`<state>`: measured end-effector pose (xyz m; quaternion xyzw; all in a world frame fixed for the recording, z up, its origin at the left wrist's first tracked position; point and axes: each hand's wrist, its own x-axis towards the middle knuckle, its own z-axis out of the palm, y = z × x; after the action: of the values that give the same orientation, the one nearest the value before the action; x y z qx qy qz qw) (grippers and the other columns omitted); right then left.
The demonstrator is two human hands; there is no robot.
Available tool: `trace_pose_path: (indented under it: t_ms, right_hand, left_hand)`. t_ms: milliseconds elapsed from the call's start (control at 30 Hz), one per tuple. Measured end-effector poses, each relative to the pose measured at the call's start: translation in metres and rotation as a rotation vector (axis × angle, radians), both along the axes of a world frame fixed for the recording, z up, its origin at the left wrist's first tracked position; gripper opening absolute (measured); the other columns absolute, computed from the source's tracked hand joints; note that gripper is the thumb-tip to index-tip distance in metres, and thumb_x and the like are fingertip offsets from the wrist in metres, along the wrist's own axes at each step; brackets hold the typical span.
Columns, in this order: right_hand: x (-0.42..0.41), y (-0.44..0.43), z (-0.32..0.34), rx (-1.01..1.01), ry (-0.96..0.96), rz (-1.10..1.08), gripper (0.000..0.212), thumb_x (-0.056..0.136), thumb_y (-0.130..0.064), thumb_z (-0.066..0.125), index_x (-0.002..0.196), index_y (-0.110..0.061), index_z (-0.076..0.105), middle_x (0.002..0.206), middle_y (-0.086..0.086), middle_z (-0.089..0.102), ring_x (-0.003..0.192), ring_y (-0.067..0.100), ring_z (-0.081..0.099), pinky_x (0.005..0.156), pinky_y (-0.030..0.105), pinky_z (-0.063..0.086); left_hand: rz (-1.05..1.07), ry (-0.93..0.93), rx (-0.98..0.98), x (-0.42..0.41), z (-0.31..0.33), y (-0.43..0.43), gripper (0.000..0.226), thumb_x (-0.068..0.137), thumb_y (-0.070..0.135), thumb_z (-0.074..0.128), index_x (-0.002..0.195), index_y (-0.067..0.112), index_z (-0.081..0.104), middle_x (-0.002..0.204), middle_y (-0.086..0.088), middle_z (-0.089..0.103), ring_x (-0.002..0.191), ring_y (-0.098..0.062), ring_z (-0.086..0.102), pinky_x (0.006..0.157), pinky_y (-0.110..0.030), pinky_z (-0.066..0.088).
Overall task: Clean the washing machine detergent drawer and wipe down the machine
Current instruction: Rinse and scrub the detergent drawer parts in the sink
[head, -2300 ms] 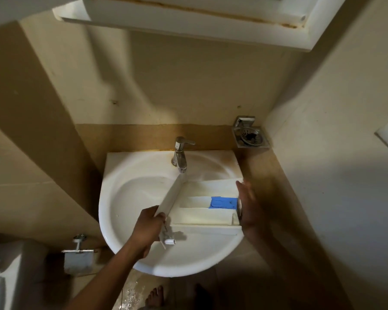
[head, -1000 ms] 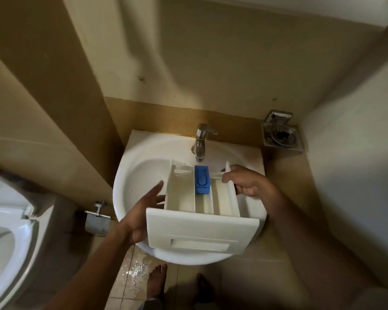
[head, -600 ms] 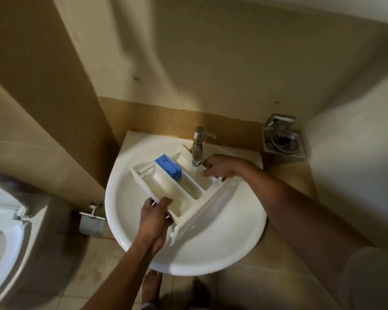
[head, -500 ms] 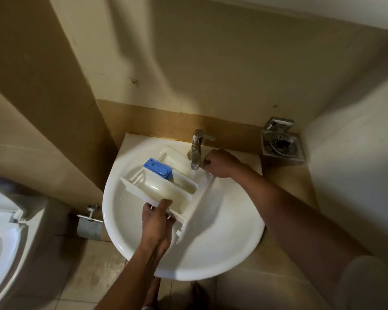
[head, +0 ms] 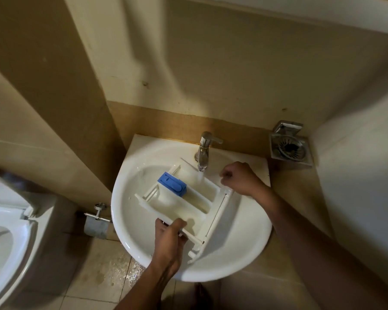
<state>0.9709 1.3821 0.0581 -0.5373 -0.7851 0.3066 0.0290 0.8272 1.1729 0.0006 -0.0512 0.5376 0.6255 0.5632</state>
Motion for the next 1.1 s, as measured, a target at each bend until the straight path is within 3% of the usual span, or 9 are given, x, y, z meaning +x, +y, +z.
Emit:
trace_pose_path:
  t_ms: [100,200,267,333,467,533,767,1000,1100]
  right_hand:
    - [-0.034,-0.018,0.002,-0.008,0.239,-0.306,0.022,0.089,-0.006,0.054,0.093,-0.007,0.076,0.092,0.008,0.075,0.086,0.023,0.067,0.08,0.03,0.051]
    - [-0.068,-0.023,0.004,-0.765,0.943,-1.051,0.023,0.093,0.003,0.04,0.09,0.01,0.061,0.079,0.021,0.062,0.069,0.029,0.06,0.062,0.033,0.054]
    - [-0.075,-0.026,-0.006,-1.034,1.228,-1.33,0.027,0.099,-0.001,0.028,0.099,0.009,0.053,0.09,0.026,0.059,0.074,0.031,0.056,0.063,0.032,0.052]
    - [-0.083,-0.028,-0.014,-1.122,1.324,-1.385,0.032,0.102,-0.009,0.024,0.104,0.006,0.053,0.097,0.023,0.055,0.076,0.028,0.053,0.068,0.031,0.049]
    - [-0.096,-0.03,-0.027,-1.227,1.482,-1.386,0.029,0.102,-0.012,0.029,0.087,-0.004,0.053,0.078,0.008,0.047,0.07,0.014,0.047,0.067,0.017,0.041]
    - [-0.093,-0.031,-0.034,-1.241,1.478,-1.26,0.026,0.1,-0.011,0.036,0.079,-0.008,0.051,0.07,0.004,0.045,0.065,0.01,0.042,0.065,0.015,0.032]
    - [-0.092,-0.028,-0.037,-1.21,1.3,-0.995,0.028,0.101,-0.019,0.039,0.077,-0.011,0.052,0.072,0.006,0.051,0.065,0.017,0.05,0.059,0.023,0.038]
    - [-0.083,-0.036,-0.014,-0.975,0.698,-0.714,0.022,0.095,-0.004,0.049,0.078,-0.009,0.059,0.077,0.009,0.056,0.074,0.019,0.058,0.07,0.029,0.05]
    - [-0.081,-0.044,-0.01,-0.878,0.511,-0.562,0.015,0.089,0.005,0.055,0.083,0.005,0.068,0.077,0.015,0.063,0.069,0.022,0.062,0.068,0.033,0.054]
  left_hand:
    - [0.061,0.055,-0.02,-0.003,-0.006,-0.001,0.047,0.084,-0.012,0.063,0.122,0.008,0.046,0.115,-0.021,0.064,0.106,-0.039,0.065,0.092,-0.059,0.056]
    - [0.075,0.074,-0.002,-0.008,-0.009,0.005,0.054,0.084,-0.011,0.066,0.129,0.012,0.044,0.123,-0.023,0.063,0.112,-0.042,0.064,0.093,-0.06,0.055]
    - [0.054,0.055,0.032,-0.012,-0.008,0.005,0.056,0.083,-0.008,0.067,0.133,0.007,0.045,0.125,-0.024,0.064,0.114,-0.042,0.064,0.091,-0.058,0.057]
    - [0.04,0.038,0.059,-0.015,-0.006,0.005,0.06,0.077,-0.005,0.069,0.132,0.004,0.047,0.122,-0.023,0.067,0.113,-0.041,0.066,0.091,-0.056,0.057]
    - [-0.003,0.013,0.102,-0.016,-0.009,0.008,0.055,0.079,-0.01,0.061,0.13,0.007,0.049,0.117,-0.022,0.069,0.111,-0.041,0.066,0.086,-0.05,0.059]
    - [-0.002,-0.001,0.094,-0.015,-0.011,0.01,0.055,0.082,-0.014,0.058,0.13,0.011,0.048,0.119,-0.02,0.068,0.11,-0.038,0.067,0.086,-0.05,0.06]
    - [0.021,-0.077,0.088,-0.018,-0.024,0.012,0.053,0.083,-0.014,0.058,0.124,0.018,0.051,0.119,-0.016,0.07,0.112,-0.036,0.067,0.084,-0.048,0.06]
    - [0.023,-0.109,0.091,-0.02,-0.028,0.013,0.049,0.079,-0.014,0.058,0.119,0.015,0.055,0.114,-0.017,0.072,0.113,-0.041,0.065,0.088,-0.054,0.058]
    - [0.037,-0.157,0.094,-0.022,-0.027,0.014,0.049,0.08,-0.016,0.054,0.119,0.015,0.056,0.116,-0.02,0.07,0.112,-0.041,0.066,0.088,-0.057,0.058]
